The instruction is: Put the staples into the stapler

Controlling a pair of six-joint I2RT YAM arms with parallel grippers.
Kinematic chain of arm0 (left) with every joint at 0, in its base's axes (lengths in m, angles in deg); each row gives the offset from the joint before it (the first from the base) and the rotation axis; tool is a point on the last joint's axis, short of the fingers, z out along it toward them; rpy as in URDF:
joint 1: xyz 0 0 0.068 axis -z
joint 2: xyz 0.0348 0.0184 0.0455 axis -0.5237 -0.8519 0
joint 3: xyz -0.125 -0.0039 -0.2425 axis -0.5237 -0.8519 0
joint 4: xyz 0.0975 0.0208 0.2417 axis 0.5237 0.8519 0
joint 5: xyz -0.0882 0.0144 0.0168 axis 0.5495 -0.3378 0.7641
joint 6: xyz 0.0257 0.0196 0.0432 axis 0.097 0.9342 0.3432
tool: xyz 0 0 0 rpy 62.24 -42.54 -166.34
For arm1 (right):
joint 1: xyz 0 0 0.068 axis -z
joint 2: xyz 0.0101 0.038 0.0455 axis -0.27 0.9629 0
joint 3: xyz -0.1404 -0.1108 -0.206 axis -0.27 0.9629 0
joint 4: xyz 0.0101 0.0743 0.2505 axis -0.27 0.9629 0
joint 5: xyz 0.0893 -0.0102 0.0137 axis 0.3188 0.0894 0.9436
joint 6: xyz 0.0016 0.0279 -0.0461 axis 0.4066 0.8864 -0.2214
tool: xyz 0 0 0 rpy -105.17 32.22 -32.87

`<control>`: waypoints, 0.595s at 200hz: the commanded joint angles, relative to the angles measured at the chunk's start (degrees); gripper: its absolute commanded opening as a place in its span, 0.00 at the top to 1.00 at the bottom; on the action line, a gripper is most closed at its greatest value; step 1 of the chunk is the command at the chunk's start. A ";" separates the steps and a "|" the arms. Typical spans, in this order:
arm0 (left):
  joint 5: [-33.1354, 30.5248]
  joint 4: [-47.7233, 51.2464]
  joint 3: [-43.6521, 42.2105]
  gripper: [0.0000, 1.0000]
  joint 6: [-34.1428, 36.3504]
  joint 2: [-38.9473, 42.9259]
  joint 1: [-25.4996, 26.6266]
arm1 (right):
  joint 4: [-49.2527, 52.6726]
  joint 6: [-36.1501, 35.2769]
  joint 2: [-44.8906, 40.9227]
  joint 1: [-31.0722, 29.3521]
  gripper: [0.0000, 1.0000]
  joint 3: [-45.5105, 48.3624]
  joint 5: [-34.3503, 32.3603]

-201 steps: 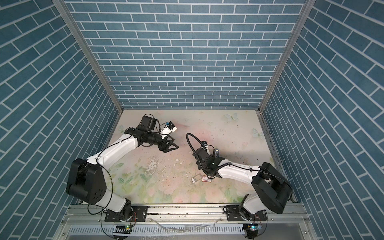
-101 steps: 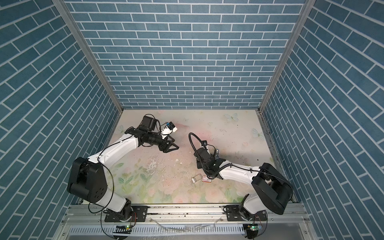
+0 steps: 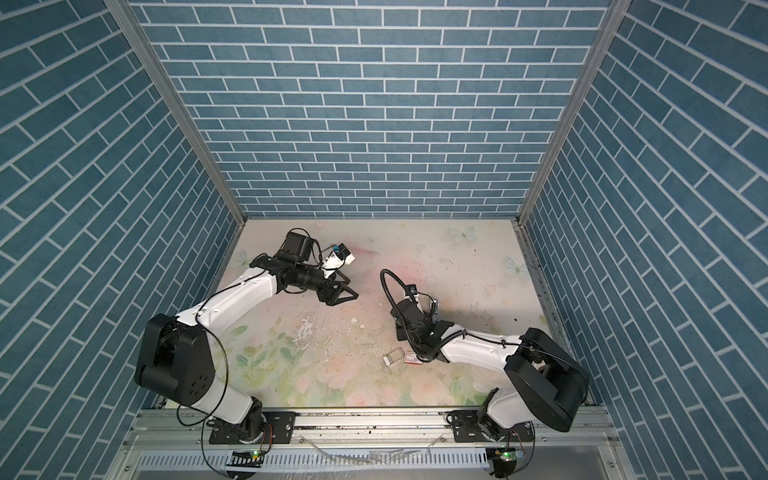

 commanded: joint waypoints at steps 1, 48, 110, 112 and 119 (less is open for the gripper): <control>1.03 1.21 -0.12 0.23 0.45 -0.62 -0.19 | -1.38 0.53 -0.31 0.24 0.93 0.86 0.13; 1.13 1.20 -0.20 0.23 0.57 -0.62 -0.23 | -1.89 1.00 0.40 0.21 0.94 1.34 0.21; 1.22 1.08 -0.29 0.23 0.54 -0.85 -0.19 | -3.04 1.58 1.00 0.23 0.94 2.34 0.65; 1.22 1.10 -0.29 0.23 0.55 -0.87 -0.19 | -3.14 1.54 1.05 0.32 0.94 2.33 0.68; 1.22 1.03 -0.29 0.23 0.60 -0.82 -0.19 | -3.09 1.58 1.10 0.30 0.94 2.31 0.69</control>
